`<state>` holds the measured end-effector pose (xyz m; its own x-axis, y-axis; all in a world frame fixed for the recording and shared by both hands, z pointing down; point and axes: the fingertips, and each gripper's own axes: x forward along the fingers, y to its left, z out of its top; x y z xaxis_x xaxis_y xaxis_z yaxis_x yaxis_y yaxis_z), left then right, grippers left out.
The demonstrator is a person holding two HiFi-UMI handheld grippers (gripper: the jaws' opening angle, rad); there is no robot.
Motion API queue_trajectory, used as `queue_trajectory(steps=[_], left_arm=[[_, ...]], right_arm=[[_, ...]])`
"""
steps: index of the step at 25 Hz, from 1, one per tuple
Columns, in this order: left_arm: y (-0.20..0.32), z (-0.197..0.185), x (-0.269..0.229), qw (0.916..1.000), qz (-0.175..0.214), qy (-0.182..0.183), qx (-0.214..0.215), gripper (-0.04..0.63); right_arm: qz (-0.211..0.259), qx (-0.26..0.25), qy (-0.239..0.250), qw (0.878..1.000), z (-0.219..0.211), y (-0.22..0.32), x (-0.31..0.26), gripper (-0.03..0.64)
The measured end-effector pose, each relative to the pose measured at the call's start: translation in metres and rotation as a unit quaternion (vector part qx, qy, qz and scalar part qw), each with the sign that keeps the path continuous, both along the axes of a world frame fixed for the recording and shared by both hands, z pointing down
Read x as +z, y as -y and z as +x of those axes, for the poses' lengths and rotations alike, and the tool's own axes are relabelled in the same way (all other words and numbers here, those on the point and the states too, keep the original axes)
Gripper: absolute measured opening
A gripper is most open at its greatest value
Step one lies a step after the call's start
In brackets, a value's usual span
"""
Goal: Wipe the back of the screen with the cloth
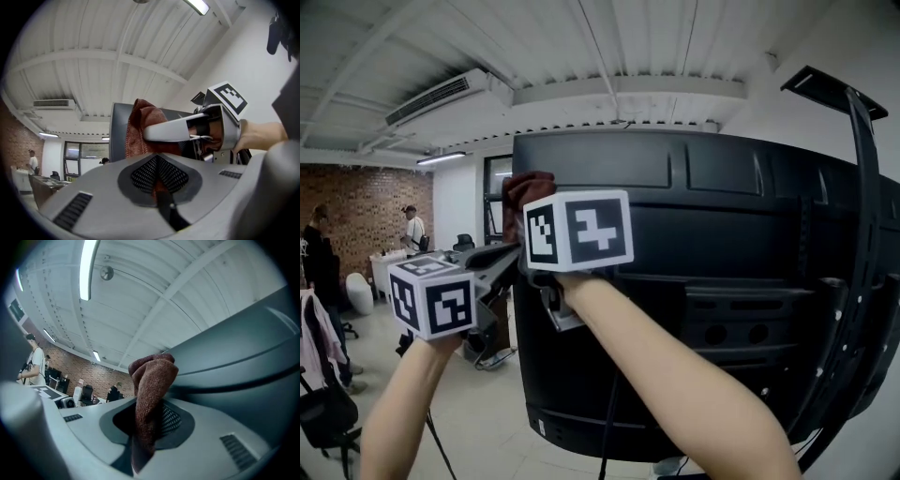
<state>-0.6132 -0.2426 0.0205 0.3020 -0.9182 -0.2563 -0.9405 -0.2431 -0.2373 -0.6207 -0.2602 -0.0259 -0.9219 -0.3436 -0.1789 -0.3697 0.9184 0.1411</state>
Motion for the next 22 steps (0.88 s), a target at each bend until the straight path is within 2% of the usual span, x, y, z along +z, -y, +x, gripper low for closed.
queue_trajectory(steps=[4, 9, 14, 22], left_arm=[[-0.009, -0.015, 0.006, 1.0000, 0.000, -0.005, -0.006, 0.012], [-0.008, -0.003, 0.003, 0.9999, 0.008, -0.004, 0.011, 0.012], [0.008, 0.043, -0.003, 0.9979, 0.015, 0.002, 0.063, 0.012], [0.033, 0.133, -0.013, 0.9891, 0.023, 0.012, 0.145, 0.012]], right_arm=[[0.005, 0.015, -0.021, 1.000, -0.017, 0.007, 0.006, 0.069], [0.016, 0.052, -0.045, 0.998, 0.003, 0.021, 0.003, 0.069], [0.034, 0.085, -0.078, 0.993, 0.047, 0.030, -0.007, 0.069], [0.036, 0.156, -0.080, 0.984, 0.138, 0.051, -0.019, 0.069]])
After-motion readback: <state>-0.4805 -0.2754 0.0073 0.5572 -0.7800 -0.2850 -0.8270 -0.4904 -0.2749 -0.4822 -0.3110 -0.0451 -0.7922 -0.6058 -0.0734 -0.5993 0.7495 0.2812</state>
